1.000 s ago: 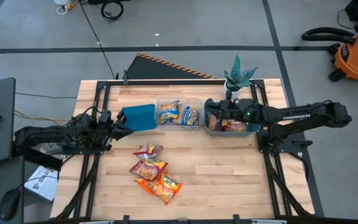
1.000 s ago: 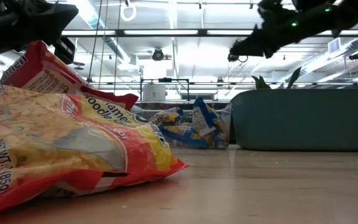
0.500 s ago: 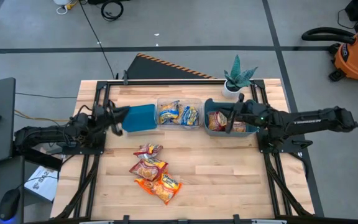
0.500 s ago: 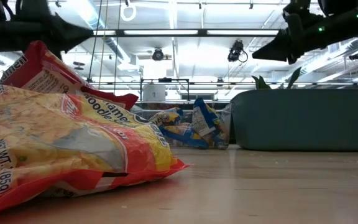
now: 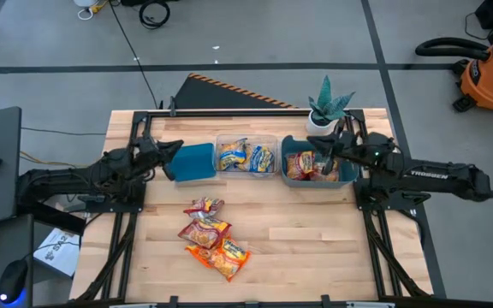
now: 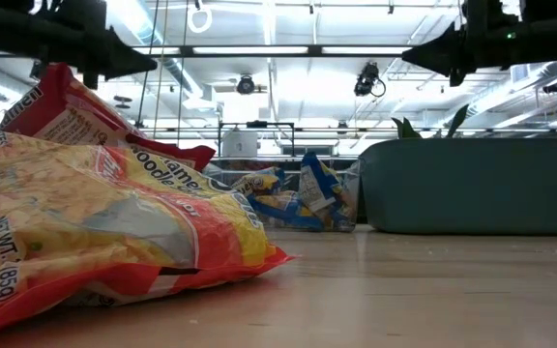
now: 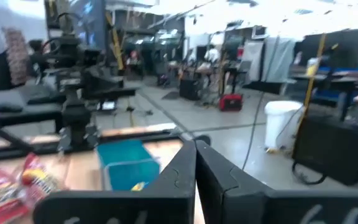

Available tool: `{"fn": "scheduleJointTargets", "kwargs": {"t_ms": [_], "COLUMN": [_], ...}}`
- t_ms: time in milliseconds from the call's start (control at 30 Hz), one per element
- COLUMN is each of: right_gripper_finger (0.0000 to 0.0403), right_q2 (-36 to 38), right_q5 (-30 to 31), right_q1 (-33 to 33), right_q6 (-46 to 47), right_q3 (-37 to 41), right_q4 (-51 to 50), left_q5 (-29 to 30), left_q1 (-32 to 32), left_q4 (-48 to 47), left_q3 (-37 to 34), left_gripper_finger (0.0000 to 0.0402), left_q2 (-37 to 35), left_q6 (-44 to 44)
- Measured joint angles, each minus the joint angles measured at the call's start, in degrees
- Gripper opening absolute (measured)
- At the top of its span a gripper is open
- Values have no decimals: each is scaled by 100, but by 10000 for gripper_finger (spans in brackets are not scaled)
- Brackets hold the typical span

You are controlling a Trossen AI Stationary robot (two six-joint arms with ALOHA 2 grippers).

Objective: Sort Maruchan noodles
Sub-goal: Put the top red noddle pack into the dark blue bin

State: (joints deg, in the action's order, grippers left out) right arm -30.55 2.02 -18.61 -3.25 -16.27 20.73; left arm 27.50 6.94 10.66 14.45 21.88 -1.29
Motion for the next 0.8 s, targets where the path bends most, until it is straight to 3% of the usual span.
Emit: {"fn": "scheduleJointTargets", "kwargs": {"t_ms": [100, 267, 400, 600, 800], "right_gripper_finger": [21, 25, 19, 11, 11], "right_q2": [10, -26, 15, 22, 41], "right_q5": [-18, -592, -666, -723, -825], "right_q1": [-117, -12, 50, 65, 65], "right_q6": [96, 175, 167, -42, -247], "right_q3": [140, 576, 656, 652, 652], "right_q4": [371, 1021, 1339, 1161, 1218], "left_q5": [-171, -1084, -1621, -2204, -2711], "left_q1": [-4, -10, -100, -927, -1936], "left_q4": [-582, -2181, -3064, -3489, -4202], "left_q3": [328, 865, 1244, 1922, 2816], "left_gripper_finger": [11, 15, 53, 146, 145], "left_q2": [256, 772, 1253, 2166, 3281], "left_q6": [-196, -563, -1531, -2569, -4058]}}
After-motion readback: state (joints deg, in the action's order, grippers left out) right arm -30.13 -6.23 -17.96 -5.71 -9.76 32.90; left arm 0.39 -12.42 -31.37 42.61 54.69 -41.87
